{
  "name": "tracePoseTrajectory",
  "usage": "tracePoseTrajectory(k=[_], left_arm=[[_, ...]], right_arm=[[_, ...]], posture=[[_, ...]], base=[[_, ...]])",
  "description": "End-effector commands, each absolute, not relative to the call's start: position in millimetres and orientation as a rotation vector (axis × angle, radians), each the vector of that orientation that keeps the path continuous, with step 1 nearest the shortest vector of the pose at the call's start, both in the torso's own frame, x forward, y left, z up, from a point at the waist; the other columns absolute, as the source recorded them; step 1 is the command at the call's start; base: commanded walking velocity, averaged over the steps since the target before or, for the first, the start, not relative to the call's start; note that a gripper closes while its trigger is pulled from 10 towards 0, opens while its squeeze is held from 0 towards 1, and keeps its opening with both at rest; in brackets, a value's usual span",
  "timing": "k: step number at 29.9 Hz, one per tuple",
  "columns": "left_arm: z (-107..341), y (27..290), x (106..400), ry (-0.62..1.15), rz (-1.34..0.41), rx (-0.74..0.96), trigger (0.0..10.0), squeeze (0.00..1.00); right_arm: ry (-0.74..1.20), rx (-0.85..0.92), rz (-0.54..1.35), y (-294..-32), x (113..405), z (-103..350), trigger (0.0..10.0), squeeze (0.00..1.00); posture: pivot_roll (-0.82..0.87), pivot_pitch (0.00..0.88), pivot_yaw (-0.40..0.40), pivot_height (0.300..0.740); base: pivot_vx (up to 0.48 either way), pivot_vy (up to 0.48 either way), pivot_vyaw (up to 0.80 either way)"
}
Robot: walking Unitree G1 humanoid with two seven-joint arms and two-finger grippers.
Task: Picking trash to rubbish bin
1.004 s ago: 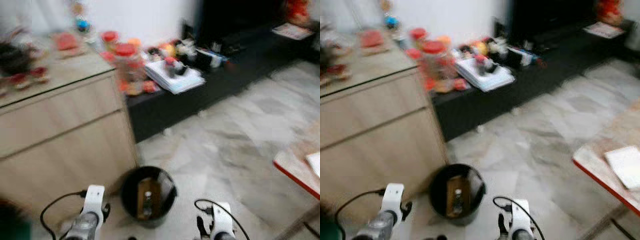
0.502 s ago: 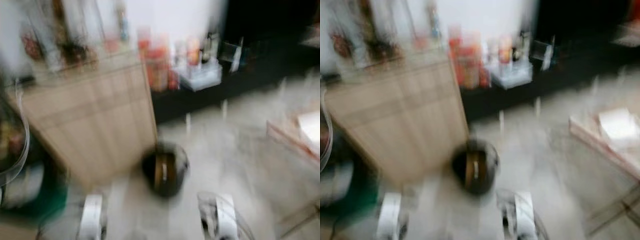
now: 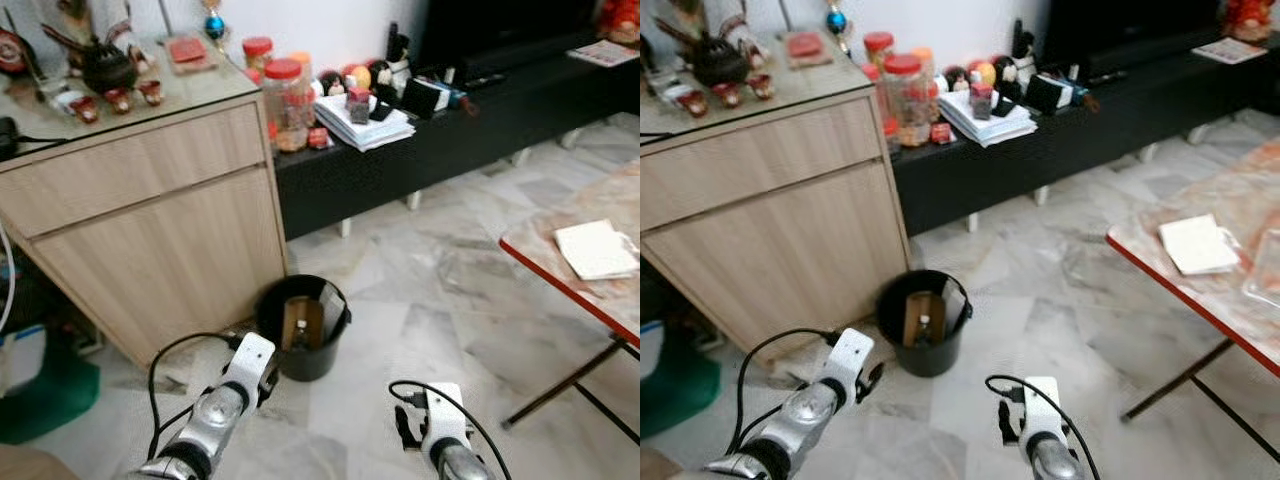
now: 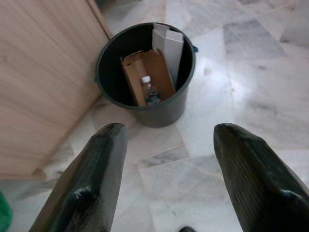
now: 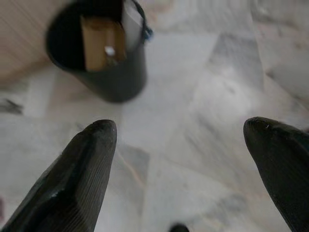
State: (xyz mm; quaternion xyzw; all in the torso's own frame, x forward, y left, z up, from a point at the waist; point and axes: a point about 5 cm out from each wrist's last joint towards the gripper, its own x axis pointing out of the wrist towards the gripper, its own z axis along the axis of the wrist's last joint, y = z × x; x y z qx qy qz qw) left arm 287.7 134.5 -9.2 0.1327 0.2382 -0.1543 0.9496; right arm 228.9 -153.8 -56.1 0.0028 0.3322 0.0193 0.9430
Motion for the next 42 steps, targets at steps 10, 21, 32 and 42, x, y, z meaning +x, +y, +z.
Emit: tracePoseTrajectory(k=[10, 21, 32, 42], left_arm=[[-23, 181, 274, 0.609, -0.095, 0.258, 10.0, 0.0], [-41, 201, 249, 0.715, 0.026, 0.221, 10.0, 0.0], [-43, 205, 245, 0.722, 0.052, 0.198, 10.0, 0.0], [-44, 204, 245, 0.726, 0.046, 0.203, 10.0, 0.0]], right_arm=[[0.689, 0.013, 0.036, -154, 227, -58, 10.0, 0.0], [0.787, 0.026, -0.004, -161, 201, -74, 10.0, 0.0], [0.811, 0.026, -0.012, -161, 197, -76, 10.0, 0.0], [0.811, 0.021, -0.012, -161, 197, -76, 10.0, 0.0]], posture=[[-0.07, 0.013, 0.03, 0.74], [-0.07, 0.032, 0.036, 0.74], [-0.07, 0.03, 0.039, 0.74], [-0.07, 0.021, 0.039, 0.74]], base=[[0.0, 0.0, 0.0], [0.0, 0.0, -0.36], [0.0, 0.0, -0.8], [0.0, 0.0, -0.8]])
